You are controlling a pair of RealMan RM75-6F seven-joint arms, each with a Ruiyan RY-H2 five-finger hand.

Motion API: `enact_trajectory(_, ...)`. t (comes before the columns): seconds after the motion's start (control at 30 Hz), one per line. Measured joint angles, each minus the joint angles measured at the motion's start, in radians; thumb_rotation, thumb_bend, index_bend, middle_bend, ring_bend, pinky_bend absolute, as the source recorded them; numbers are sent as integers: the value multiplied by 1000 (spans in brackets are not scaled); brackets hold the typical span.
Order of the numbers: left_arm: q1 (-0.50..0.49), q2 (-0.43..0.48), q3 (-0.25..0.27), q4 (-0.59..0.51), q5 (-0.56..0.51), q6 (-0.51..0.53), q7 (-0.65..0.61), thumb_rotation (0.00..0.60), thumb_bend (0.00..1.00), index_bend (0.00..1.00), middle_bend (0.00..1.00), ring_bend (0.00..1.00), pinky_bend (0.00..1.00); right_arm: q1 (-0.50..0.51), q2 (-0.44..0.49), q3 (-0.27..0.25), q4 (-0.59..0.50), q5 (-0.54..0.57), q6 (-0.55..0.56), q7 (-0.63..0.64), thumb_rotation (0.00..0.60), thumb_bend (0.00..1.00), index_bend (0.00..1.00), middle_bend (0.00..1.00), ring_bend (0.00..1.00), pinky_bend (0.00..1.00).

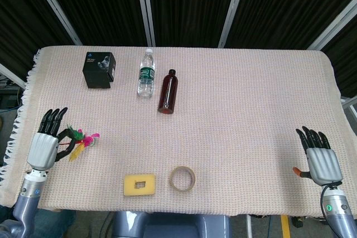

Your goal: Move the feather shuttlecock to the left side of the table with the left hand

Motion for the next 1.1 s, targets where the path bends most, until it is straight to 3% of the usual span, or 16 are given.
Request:
enact_trajectory(0.2, 21, 9, 24, -2, 22, -6, -7, 600, 408, 585, 1, 0, 0, -5, 3, -4, -5, -10, 12, 1, 600, 72, 0, 0, 0, 0)
enact_trajectory(0.3, 31, 18, 26, -16, 31, 10, -6, 600, 339, 473, 0, 0, 0, -8, 5, -7, -8, -11, 15, 1, 600, 73, 0, 0, 0, 0)
enact_trajectory(0.33, 33, 21, 26, -21, 34, 14, -5, 600, 319, 427, 0, 0, 0, -8, 5, -7, -8, -10, 15, 1, 600, 72, 0, 0, 0, 0)
enact_trajectory(0.43, 44, 38, 28, -38, 39, 24, -5, 600, 222, 101, 0, 0, 0, -10, 6, -7, -9, -11, 19, 2, 600, 72, 0, 0, 0, 0)
enact_trajectory(0.5, 52, 51, 26, -51, 41, 37, -4, 600, 183, 6, 0, 0, 0, -11, 6, -8, -10, -13, 20, 3, 600, 72, 0, 0, 0, 0)
enact_trajectory(0.7, 85, 96, 18, -108, 39, 76, 11, 600, 110, 0, 0, 0, 0, -10, 6, -10, -11, -15, 19, 1, 600, 74, 0, 0, 0, 0)
enact_trajectory(0.93, 137, 176, 17, -219, 25, 109, 32, 600, 109, 0, 0, 0, 0, -13, 8, -12, -19, -20, 26, -1, 600, 77, 0, 0, 0, 0)
enact_trajectory(1.1, 196, 281, 36, -389, -17, 105, 212, 600, 121, 0, 0, 0, 0, -19, 14, -13, -26, -28, 39, 2, 600, 77, 0, 0, 0, 0)
